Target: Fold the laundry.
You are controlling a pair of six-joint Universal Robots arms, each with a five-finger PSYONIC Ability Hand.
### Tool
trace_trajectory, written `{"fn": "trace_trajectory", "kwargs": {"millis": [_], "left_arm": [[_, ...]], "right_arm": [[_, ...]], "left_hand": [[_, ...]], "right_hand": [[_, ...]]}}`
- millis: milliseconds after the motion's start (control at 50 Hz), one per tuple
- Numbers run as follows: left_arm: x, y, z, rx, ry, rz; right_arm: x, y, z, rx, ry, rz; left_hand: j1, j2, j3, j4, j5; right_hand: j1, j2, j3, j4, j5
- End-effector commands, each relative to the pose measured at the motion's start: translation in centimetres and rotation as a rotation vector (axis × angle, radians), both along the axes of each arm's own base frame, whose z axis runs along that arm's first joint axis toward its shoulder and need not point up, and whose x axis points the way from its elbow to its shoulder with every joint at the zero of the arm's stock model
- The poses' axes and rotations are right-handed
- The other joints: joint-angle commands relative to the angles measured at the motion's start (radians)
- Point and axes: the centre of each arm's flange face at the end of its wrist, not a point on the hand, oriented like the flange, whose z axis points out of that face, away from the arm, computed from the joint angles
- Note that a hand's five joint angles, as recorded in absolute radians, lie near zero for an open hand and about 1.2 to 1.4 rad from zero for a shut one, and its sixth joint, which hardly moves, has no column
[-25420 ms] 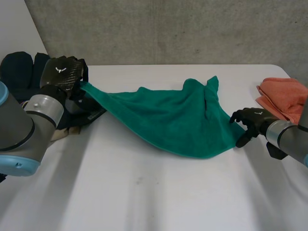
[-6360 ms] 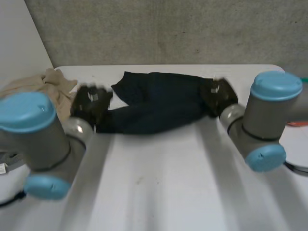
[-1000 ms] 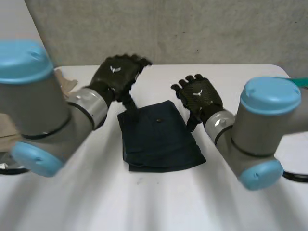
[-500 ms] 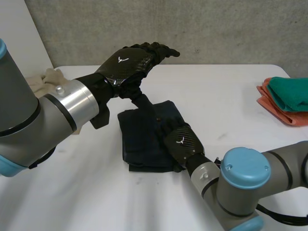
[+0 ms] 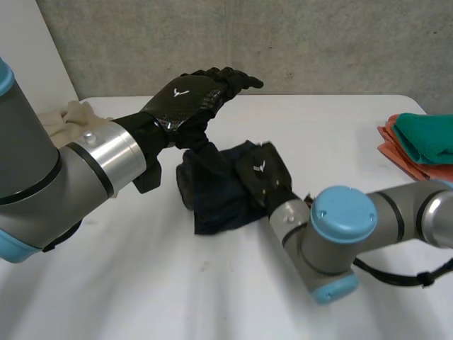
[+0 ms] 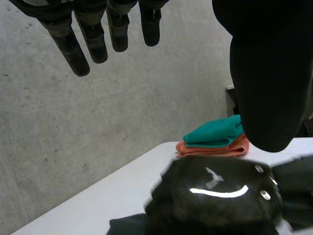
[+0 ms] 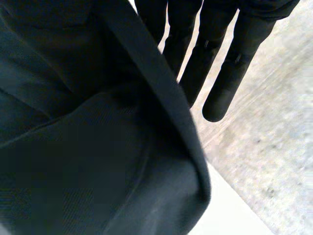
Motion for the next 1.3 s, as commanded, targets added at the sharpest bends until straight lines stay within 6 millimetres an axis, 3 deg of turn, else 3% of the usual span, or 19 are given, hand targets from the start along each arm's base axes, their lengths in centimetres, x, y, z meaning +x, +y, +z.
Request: {"fn": "trace_trajectory", "kwargs": {"millis": [20,100,220,300,360,400,460,520,540,580,600,660,720,780,960,1040,1060,1240,1300], "left_arm": [[0.2,-0.1,0.4,-0.010,0.006,0.006],[0.2,0.0,0.4,-0.013,0.006,0.006],[0.3,0.2,1.6,-0.045,0.023,0.013],[0.3,0.0,2.2,-0.071,0.036,0.015],[0.2,-0.2,2.7,-0.093,0.048,0.016],[0.1,-0.2,2.7,-0.097,0.050,0.015],[-0.1,-0.2,2.6,-0.099,0.050,0.010],[-0.2,-0.1,2.5,-0.096,0.049,0.004],[-0.3,-0.2,2.2,-0.090,0.045,0.003],[-0.4,-0.3,1.8,-0.079,0.040,0.001],[-0.5,-0.4,1.6,-0.075,0.038,0.001],[-0.6,-0.7,0.9,-0.056,0.027,0.003],[-0.7,-0.7,0.2,-0.038,0.017,0.001],[-0.8,-0.7,-0.2,-0.029,0.011,-0.002],[-1.6,0.2,-0.3,-0.027,0.013,-0.033],[-1.8,0.6,-0.1,-0.030,0.018,-0.045],[-1.9,0.7,-0.1,-0.030,0.018,-0.050],[-2.7,2.5,0.6,-0.047,0.028,-0.096],[-2.8,3.1,1.4,-0.065,0.040,-0.106]], "right_arm": [[0.5,-3.3,4.8,-0.063,-0.143,-0.029],[-3.0,-8.0,9.5,-0.143,-0.210,-0.130],[-7.3,-12.3,13.5,-0.208,-0.315,-0.213],[-12.6,-16.1,17.3,-0.284,-0.415,-0.285],[-15.8,-18.3,18.3,-0.311,-0.453,-0.331],[-21.0,-21.2,17.6,-0.318,-0.463,-0.411],[-23.4,-22.7,16.6,-0.321,-0.452,-0.436],[-27.8,-25.1,14.4,-0.333,-0.412,-0.461],[-29.9,-26.3,12.2,-0.312,-0.386,-0.467],[-31.4,-27.2,9.3,-0.261,-0.358,-0.455],[-32.5,-27.7,6.5,-0.210,-0.333,-0.437],[-33.8,-27.6,2.3,-0.127,-0.291,-0.398],[-36.1,-26.7,0.2,-0.072,-0.255,-0.415],[-37.8,-25.7,-0.6,-0.047,-0.222,-0.432],[-39.0,-24.2,1.1,-0.054,-0.174,-0.433],[-39.7,-23.5,2.3,-0.019,-0.188,-0.501],[-39.8,-23.2,2.5,-0.006,-0.192,-0.515],[-40.7,-19.9,5.2,0.063,-0.145,-0.683],[-41.3,-18.8,7.6,0.008,-0.099,-0.755]], "left_hand": [[0.036,0.020,0.012,0.025,0.008],[0.036,0.020,0.012,0.025,0.008],[0.036,0.020,0.012,0.025,0.008],[0.039,0.023,0.015,0.028,0.011],[0.039,0.023,0.015,0.028,0.011],[0.039,0.023,0.015,0.028,0.011],[0.042,0.026,0.018,0.031,0.014],[0.042,0.026,0.018,0.031,0.014],[0.042,0.026,0.018,0.031,0.014],[0.042,0.026,0.018,0.031,0.014],[0.042,0.026,0.018,0.031,0.014],[0.042,0.026,0.018,0.031,0.014],[0.045,0.029,0.021,0.034,0.017],[0.045,0.029,0.021,0.034,0.017],[0.045,0.029,0.021,0.034,0.017],[0.045,0.029,0.021,0.034,0.017],[0.045,0.029,0.021,0.034,0.017],[0.047,0.032,0.024,0.037,0.020],[0.047,0.032,0.024,0.037,0.020]], "right_hand": [[0.343,0.255,0.255,0.201,0.294],[0.343,0.255,0.255,0.201,0.294],[0.343,0.255,0.255,0.201,0.294],[0.343,0.255,0.255,0.201,0.294],[0.343,0.255,0.255,0.201,0.294],[0.343,0.255,0.255,0.201,0.294],[0.343,0.255,0.255,0.201,0.294],[0.343,0.255,0.255,0.201,0.294],[0.343,0.255,0.255,0.201,0.294],[0.343,0.255,0.255,0.201,0.294],[0.343,0.255,0.255,0.201,0.294],[0.343,0.255,0.255,0.201,0.294],[0.343,0.255,0.255,0.201,0.294],[0.343,0.255,0.255,0.201,0.294],[0.343,0.255,0.255,0.201,0.294],[-0.798,-0.885,-0.886,-0.940,-0.846],[-0.879,-0.966,-0.967,-1.021,-0.928],[-0.879,-0.966,-0.967,-1.021,-0.928],[-0.879,-0.966,-0.967,-1.021,-0.928]]}}
